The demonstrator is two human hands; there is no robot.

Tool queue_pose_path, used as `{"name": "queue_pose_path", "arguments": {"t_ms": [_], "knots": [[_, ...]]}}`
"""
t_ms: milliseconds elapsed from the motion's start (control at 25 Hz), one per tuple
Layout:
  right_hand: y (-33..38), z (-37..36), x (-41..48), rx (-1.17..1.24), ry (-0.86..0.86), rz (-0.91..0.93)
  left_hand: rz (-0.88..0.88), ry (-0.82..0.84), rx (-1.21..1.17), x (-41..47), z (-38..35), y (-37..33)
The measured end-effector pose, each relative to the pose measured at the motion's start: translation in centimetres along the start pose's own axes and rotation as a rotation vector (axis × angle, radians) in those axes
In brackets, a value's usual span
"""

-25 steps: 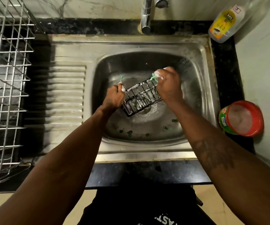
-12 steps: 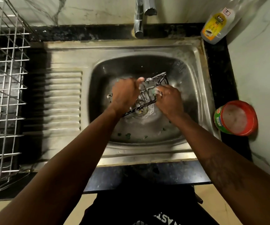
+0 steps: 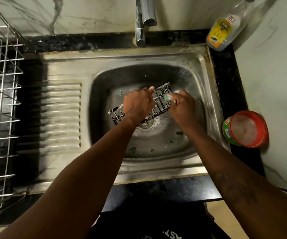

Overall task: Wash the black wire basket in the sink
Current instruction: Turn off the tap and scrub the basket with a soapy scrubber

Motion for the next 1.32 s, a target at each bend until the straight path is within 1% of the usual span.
{"name": "queue_pose_path", "arguments": {"t_ms": [120, 240, 320, 400, 480, 560, 640, 760, 840, 960, 1080, 1160, 1240, 1280, 1320], "knots": [[-1.1, 0.4, -2.7, 0.035, 0.011, -0.09, 0.013, 0.022, -0.017, 0.1, 0.1, 0.1], [0.1, 0.4, -0.2, 0.09, -0.008, -0.141, 0.076, 0.054, -0.057, 0.5, 0.1, 0.3], [0.1, 0.2, 2.1, 0.179, 0.005, -0.271, 0.104, 0.06, -0.092, 0.4, 0.0, 0.3], [-0.4, -0.1, 3.1, 0.213, 0.066, -0.39, 0.143, 0.051, -0.121, 0.3, 0.2, 0.4], [-0.1, 1.0, 3.0, 0.237, 0.052, -0.387, 0.169, 0.041, -0.159, 0.7, 0.7, 0.6], [0.4, 3.4, 3.0, 0.311, -0.056, -0.362, 0.171, 0.012, -0.278, 1.3, 1.4, 0.9], [0.6, 5.3, 3.3, 0.383, -0.145, -0.379, 0.188, -0.039, -0.499, 1.6, 2.0, 1.1], [1.2, 6.5, 4.4, 0.484, -0.119, -0.41, 0.245, -0.139, -0.799, 1.0, 2.4, 1.1], [2.2, 7.0, 4.7, 0.403, -0.074, -0.383, 0.313, -0.184, -0.875, 0.5, 2.3, 1.7], [4.8, 7.4, 4.4, 0.286, -0.022, -0.293, 0.325, -0.233, -0.927, 0.0, 2.8, 1.6], [8.4, 7.3, 3.9, 0.268, -0.052, -0.165, 0.349, -0.338, -1.021, -0.4, 5.0, 0.2], [10.3, 7.1, 3.7, 0.213, -0.065, -0.064, 0.37, -0.378, -1.185, -0.4, 5.9, 0.0], [11.4, 7.1, 3.3, 0.218, -0.036, 0.002, 0.332, -0.338, -1.18, -0.5, 5.3, 1.8], [11.7, 7.3, 3.1, 0.243, -0.056, 0.027, 0.36, -0.265, -1.128, -1.1, 5.3, 2.0], [11.8, 7.7, 2.8, 0.259, -0.113, 0.053, 0.333, -0.194, -1.044, -1.5, 5.0, 2.3]]}}
Point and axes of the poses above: each hand's wrist, its own x-axis towards the middle knuckle, its own z-axis out of the back of the hand, y = z × x, the point moved 5 cm from there along x, towards the middle knuckle, and after that the axes turned 15 degrees about -x, right-handed, at the moved point
